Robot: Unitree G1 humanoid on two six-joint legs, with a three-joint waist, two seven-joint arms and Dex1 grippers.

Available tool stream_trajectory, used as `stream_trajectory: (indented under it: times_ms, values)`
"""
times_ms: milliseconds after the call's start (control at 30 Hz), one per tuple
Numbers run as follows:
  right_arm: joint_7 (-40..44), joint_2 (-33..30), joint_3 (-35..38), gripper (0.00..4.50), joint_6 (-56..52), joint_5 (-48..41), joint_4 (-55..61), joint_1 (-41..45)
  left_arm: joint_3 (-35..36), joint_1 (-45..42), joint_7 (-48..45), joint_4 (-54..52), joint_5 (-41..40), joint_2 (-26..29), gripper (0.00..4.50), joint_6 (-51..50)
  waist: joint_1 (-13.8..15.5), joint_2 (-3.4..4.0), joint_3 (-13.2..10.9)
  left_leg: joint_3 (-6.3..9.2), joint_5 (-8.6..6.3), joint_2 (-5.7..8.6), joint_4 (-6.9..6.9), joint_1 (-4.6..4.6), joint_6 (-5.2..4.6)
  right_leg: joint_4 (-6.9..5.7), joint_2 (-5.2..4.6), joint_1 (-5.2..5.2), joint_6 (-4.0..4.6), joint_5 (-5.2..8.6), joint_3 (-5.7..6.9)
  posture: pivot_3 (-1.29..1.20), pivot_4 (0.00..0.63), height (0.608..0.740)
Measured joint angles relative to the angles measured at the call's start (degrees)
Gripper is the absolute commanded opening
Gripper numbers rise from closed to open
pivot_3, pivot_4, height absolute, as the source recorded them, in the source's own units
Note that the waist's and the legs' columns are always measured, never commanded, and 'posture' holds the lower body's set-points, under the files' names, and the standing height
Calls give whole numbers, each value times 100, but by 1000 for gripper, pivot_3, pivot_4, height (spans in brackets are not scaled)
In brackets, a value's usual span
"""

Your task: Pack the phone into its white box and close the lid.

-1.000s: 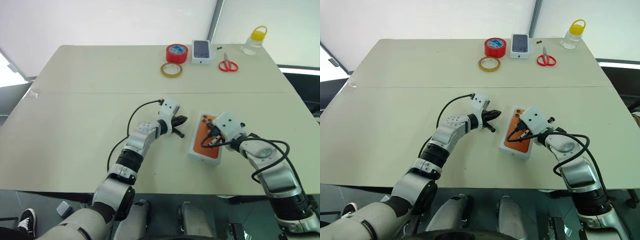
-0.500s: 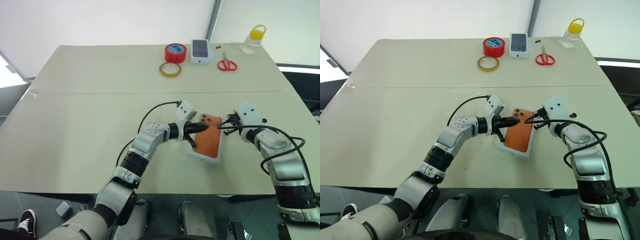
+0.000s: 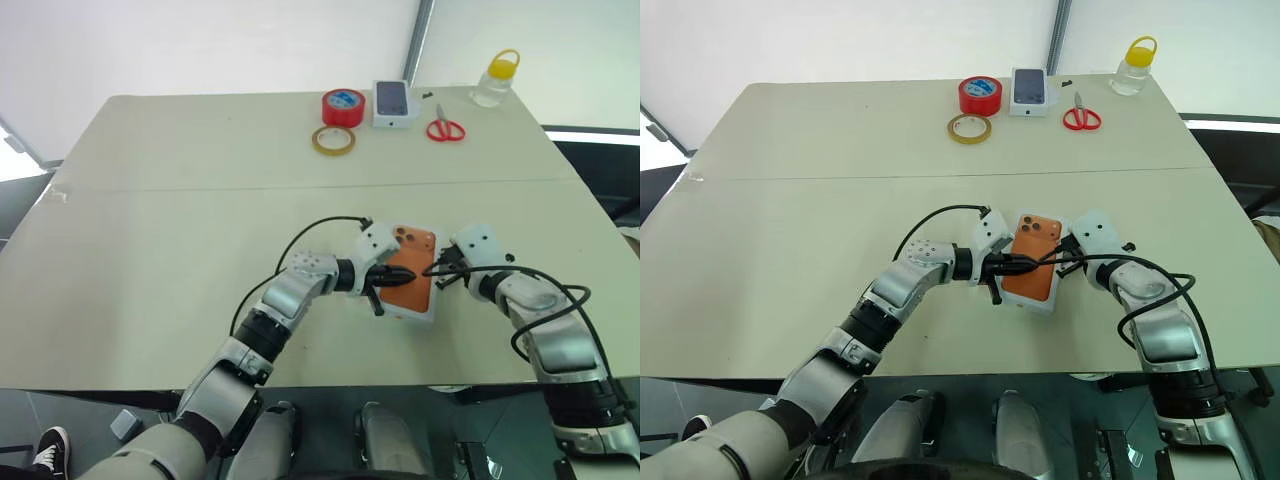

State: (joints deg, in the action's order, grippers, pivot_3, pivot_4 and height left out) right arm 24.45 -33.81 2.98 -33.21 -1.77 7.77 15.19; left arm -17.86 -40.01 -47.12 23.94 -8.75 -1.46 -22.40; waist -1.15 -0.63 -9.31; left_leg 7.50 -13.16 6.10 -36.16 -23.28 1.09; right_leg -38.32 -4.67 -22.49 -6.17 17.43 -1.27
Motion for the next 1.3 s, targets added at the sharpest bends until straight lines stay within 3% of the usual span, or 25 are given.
stream_trajectory:
  times_ms: [167, 200, 433, 667, 767, 1000, 1300]
  values:
    - [-275, -36, 285, 0, 273, 94, -308, 386, 649, 21, -13, -440, -397, 471, 4233, -152, 10, 0, -1, -2, 22, 0, 3, -16, 37, 0, -1, -20, 0, 0, -4, 0, 150, 740]
    - [-273, -38, 302, 0, 349, 91, -321, 447, 767, 36, -24, -633, -456, 605, 4443, -200, 9, 0, -1, -2, 22, 0, 4, -16, 38, 0, -1, -20, 0, 0, -6, 0, 150, 740]
    - [690, 229, 250, 0, 443, -910, -58, 850, 1167, 834, -225, -1814, -574, 1920, 4443, -179, 4, 2, -2, -1, 22, -3, 6, -12, 38, 1, -1, -17, 1, -1, -8, 0, 150, 740]
    - [1853, -8, 16, 0, 403, -1534, 172, 662, 2049, 2185, -351, -2905, -787, 3060, 4443, 10, 54, 5, -3, 2, 1, -3, 7, -14, 4, 12, -7, -11, 3, -1, -5, 0, 150, 740]
    - [2542, -225, -51, 837, 484, -1823, 181, 505, 2349, 2988, -395, -3410, -947, 3320, 4500, 68, 45, 6, -4, 0, -9, -2, 9, -13, -12, 20, -12, -8, 3, -1, -7, 0, 150, 740]
    - [3637, -693, 37, 4475, 1619, -1935, -91, 139, 3160, 4302, -204, -3973, -1101, 3680, 4500, 123, 46, 8, -6, 0, -10, -4, 12, -11, -13, 19, -13, -7, 8, -1, -3, 0, 150, 740]
    - [4080, -968, 303, 4475, 1932, -2042, -724, 167, 3680, 4765, -126, -4207, -1518, 3801, 4500, 42, 40, 8, -6, -1, -11, -5, 13, -11, -14, 22, -15, -7, 8, -1, -3, 0, 150, 740]
